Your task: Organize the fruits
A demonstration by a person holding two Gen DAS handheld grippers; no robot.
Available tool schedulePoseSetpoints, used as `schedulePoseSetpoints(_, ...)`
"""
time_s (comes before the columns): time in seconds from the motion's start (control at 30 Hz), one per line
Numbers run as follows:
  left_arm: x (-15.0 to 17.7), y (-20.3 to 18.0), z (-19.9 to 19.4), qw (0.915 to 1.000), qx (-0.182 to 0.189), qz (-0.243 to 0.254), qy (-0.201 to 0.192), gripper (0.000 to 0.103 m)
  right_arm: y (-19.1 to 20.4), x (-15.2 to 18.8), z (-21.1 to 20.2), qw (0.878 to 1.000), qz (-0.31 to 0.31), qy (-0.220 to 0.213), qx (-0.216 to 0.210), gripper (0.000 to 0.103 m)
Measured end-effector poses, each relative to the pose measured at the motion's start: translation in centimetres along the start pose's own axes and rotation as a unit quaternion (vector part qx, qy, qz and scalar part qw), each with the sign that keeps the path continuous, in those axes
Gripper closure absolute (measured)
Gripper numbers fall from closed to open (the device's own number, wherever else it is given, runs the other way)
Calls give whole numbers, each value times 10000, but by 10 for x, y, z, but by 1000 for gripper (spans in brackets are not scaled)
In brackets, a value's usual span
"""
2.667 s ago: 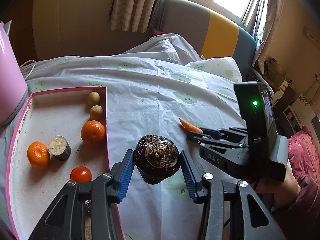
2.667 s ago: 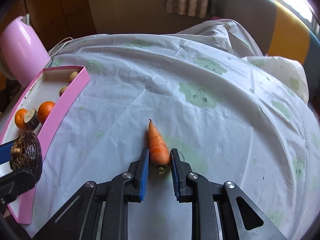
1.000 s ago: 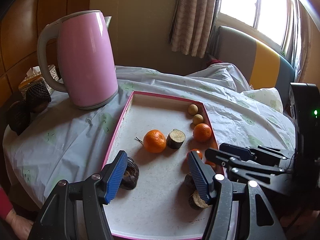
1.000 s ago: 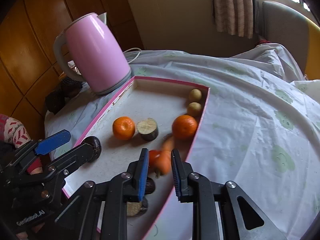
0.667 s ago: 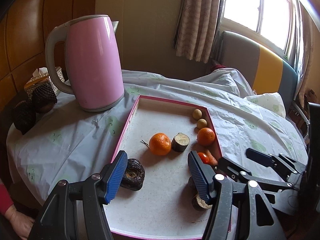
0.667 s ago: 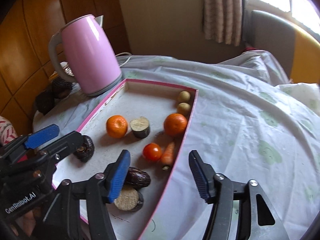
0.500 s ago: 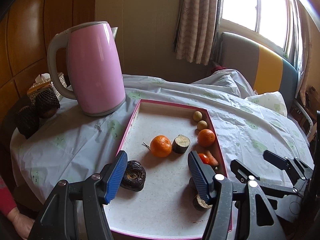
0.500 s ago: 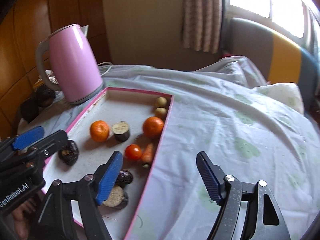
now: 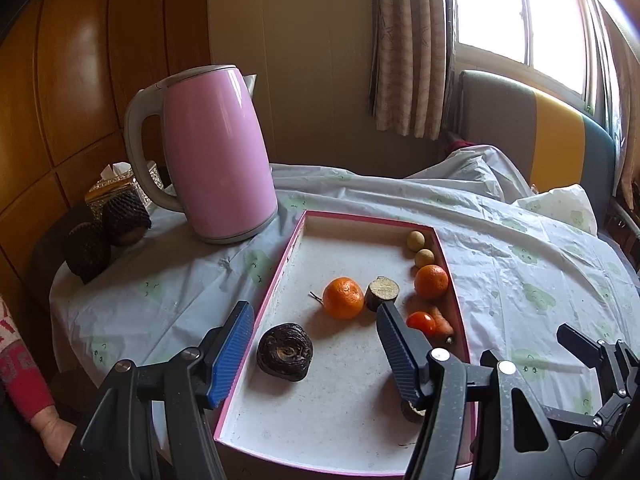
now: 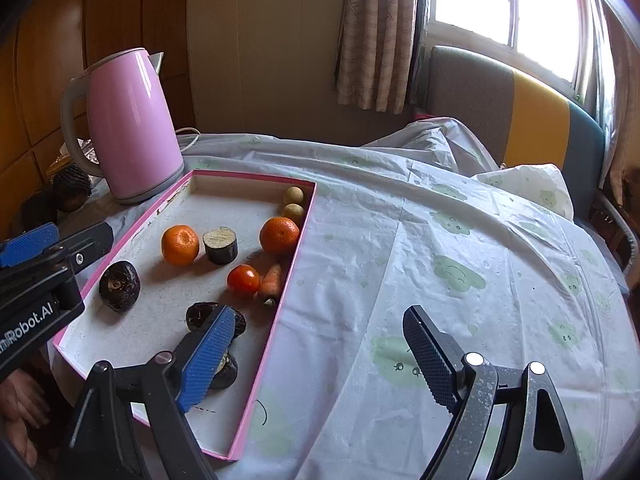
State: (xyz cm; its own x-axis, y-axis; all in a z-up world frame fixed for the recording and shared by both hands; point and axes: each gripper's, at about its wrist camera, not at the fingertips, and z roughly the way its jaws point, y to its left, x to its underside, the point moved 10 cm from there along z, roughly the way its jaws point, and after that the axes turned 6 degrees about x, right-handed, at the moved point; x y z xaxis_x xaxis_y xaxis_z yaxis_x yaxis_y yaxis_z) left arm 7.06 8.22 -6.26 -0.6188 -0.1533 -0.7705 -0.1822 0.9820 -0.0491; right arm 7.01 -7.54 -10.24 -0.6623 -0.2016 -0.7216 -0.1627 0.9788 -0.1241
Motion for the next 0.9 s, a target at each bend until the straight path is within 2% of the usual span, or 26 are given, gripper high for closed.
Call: schedulePoseSetpoints(0.9, 0, 0, -6, 9999, 86, -90, -49, 38, 7, -5, -7, 9999, -41, -126, -98, 15)
